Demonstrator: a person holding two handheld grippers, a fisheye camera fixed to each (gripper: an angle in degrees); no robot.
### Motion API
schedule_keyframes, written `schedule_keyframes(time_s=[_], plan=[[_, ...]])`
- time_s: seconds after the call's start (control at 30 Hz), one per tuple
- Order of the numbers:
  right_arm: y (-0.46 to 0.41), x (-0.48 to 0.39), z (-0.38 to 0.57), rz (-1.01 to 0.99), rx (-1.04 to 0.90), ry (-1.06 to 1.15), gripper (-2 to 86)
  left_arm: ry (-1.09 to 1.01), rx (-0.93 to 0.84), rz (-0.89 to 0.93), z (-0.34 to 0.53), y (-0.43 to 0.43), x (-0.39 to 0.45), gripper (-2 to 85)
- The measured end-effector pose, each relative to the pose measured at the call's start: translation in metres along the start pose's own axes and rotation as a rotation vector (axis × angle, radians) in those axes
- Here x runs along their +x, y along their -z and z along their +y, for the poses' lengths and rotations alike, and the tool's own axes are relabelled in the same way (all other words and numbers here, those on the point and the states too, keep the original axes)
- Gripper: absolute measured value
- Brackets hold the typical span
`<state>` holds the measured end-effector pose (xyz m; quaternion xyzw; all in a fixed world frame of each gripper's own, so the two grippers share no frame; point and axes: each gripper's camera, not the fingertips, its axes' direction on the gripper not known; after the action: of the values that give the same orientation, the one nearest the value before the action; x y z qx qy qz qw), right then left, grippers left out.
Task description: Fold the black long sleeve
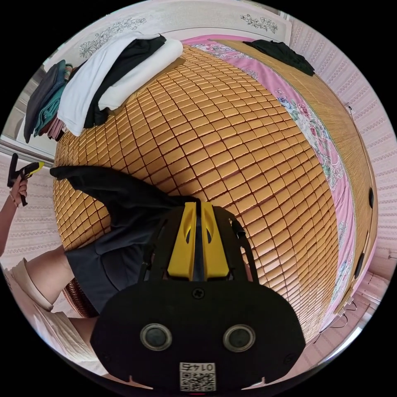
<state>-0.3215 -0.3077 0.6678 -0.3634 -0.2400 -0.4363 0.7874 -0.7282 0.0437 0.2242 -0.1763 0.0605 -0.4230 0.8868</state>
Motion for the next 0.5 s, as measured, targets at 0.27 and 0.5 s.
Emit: schedule_keyframes(time_s=[0.27, 0.5], plan=[[-0.004, 0.001, -0.016, 0.013, -0.031, -0.010, -0.3, -0.288, -0.267, -0.248, -0.021, -0.077, 0.051, 5.8], [0.005, 0.008, -0.017, 0.018, -0.013, 0.023, -0.3, -0.477, -0.289, -0.175, -0.020, -0.038, 0.071, -0.5]])
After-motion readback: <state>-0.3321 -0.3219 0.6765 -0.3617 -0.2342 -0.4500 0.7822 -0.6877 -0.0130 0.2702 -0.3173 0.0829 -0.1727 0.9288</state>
